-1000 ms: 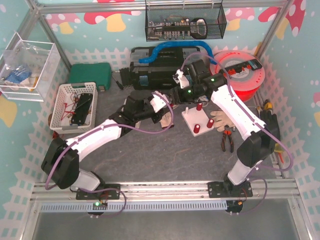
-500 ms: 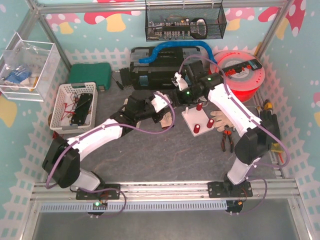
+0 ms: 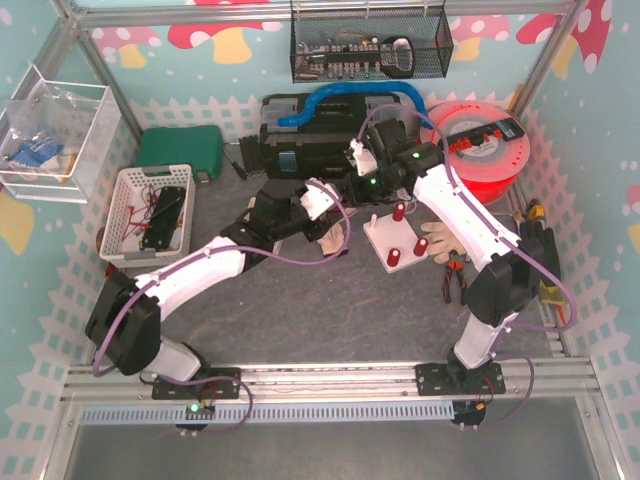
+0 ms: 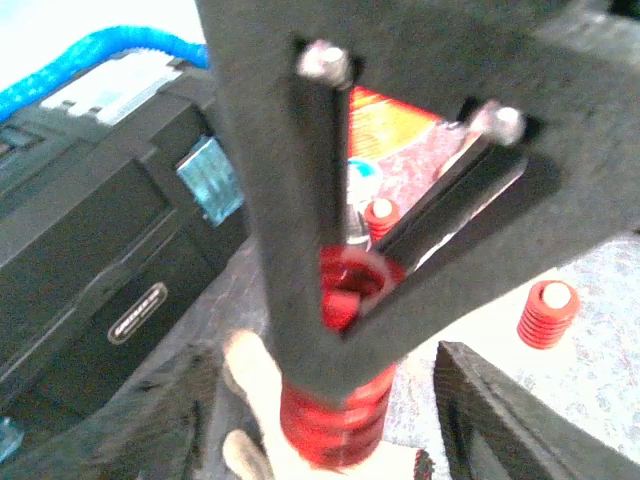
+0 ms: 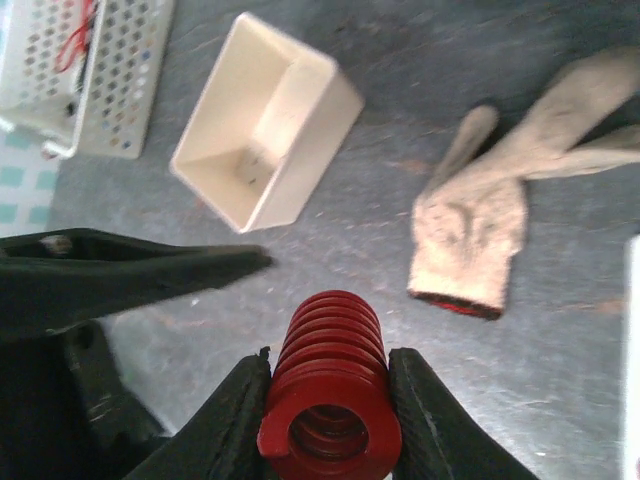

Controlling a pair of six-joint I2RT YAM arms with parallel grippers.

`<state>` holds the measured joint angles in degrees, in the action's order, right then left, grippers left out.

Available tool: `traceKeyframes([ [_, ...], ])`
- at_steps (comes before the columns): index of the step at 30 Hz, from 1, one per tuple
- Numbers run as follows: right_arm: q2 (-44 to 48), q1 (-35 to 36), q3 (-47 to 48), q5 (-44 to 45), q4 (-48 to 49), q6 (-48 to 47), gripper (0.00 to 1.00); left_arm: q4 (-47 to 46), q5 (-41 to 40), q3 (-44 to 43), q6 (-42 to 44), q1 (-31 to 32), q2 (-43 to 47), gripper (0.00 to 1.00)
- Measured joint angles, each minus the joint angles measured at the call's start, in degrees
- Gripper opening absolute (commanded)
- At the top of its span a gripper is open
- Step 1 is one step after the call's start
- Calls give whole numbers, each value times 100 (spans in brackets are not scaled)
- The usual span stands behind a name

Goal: Install the large spring

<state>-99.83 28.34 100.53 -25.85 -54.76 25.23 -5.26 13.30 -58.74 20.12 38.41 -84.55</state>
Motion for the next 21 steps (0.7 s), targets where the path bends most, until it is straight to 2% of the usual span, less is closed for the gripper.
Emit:
traceKeyframes([
  [5,46,-94,7,975,105,153,0,205,-448,-127,-284,-96,-37,82],
  [7,127,-168,-85,1362,203,179,0,271,-634,-133,-498,-168,-37,98],
  [15,295,-459,-791,2490,605,280,0,726,-1394,-382,-1768,-592,-37,99],
  [21,140,-468,-931,2693,763,293,0,909,-1687,-446,-2273,-728,105,99],
])
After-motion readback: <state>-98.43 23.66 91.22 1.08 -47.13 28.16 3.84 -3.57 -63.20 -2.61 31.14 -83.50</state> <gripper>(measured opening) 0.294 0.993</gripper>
